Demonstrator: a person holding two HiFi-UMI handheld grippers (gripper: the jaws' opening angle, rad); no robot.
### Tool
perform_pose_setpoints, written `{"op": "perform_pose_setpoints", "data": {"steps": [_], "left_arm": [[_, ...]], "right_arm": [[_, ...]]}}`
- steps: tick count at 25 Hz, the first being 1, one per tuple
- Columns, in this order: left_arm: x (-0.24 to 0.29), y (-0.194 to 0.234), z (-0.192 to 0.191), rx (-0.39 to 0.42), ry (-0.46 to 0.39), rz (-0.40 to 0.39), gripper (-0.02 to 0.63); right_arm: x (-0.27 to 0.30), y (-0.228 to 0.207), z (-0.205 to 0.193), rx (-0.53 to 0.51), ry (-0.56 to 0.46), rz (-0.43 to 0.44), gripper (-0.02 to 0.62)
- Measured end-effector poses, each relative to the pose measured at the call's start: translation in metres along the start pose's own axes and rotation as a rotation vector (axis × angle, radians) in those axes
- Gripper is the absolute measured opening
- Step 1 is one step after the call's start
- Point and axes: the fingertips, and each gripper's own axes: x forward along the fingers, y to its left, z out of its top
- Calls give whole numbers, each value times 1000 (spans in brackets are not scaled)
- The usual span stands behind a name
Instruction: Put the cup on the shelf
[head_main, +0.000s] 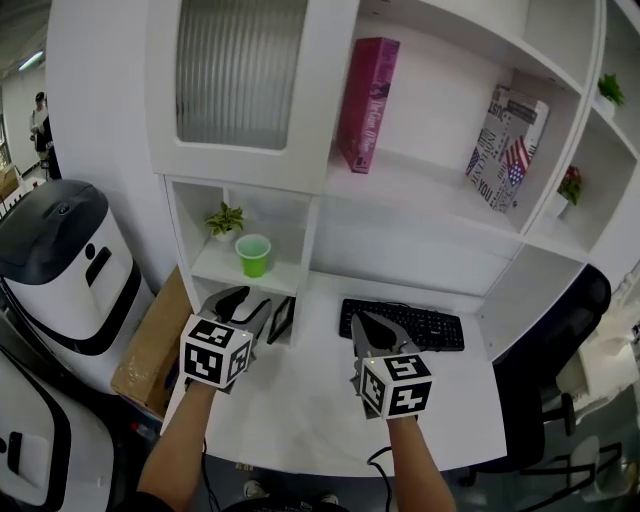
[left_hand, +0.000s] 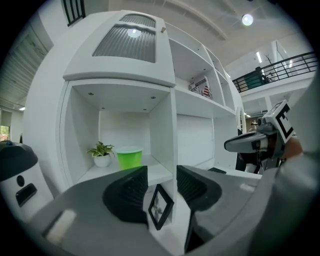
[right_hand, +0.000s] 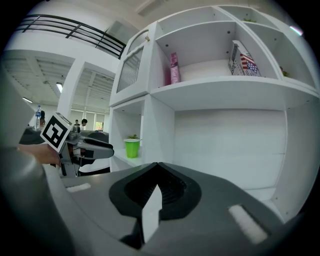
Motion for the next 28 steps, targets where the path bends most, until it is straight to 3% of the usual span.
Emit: {"op": "perform_pose_setpoints", "data": {"steps": [4, 13, 28], "left_arm": [[-1, -16, 1, -3, -11, 20, 153], [-12, -37, 5, 25, -27, 68, 5], [-16, -50, -9, 11, -1, 73, 0]], "right_arm": [[-10, -17, -3, 7, -10, 16, 23], [-21, -27, -13, 24, -27, 47, 21], [-31, -26, -21, 27, -32, 57, 21]]}}
